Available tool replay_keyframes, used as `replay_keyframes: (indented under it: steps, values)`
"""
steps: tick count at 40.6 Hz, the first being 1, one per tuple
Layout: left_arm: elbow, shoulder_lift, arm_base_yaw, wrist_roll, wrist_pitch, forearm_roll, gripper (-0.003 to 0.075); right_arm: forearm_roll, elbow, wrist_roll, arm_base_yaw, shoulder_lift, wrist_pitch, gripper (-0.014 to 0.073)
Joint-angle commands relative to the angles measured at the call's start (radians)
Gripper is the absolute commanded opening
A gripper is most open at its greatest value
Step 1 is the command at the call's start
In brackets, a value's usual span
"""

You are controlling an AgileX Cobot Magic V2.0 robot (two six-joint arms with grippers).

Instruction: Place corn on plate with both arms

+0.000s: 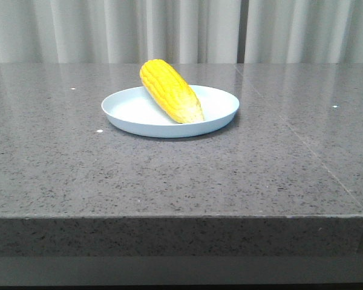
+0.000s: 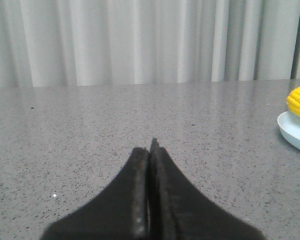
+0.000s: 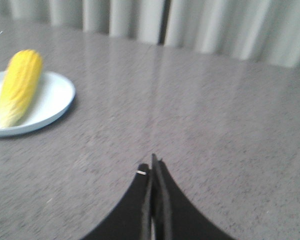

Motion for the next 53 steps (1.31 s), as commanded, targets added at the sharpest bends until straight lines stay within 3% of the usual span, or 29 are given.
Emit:
replay_keyframes:
  steps: [1,11,29,53]
  values:
    - [0.022,-0.017,-0.007,0.001,-0.091,-0.01,-0.002,0.007,0.117,-0.003,-0.041,-0.057,-0.281,-0.0067]
    - [0.022,-0.017,-0.007,0.001,-0.091,-0.01,-0.002,0.064,0.383,-0.003,-0.066,-0.119,-0.579,-0.0067]
    - [0.022,-0.017,-0.007,0.001,-0.091,-0.01,-0.002,0.066,0.383,0.001,-0.066,-0.12,-0.55,-0.0067]
    - [0.022,-0.017,-0.007,0.001,-0.091,-0.01,-0.002,-0.037,0.383,0.177,-0.106,-0.12,-0.609,-0.0067]
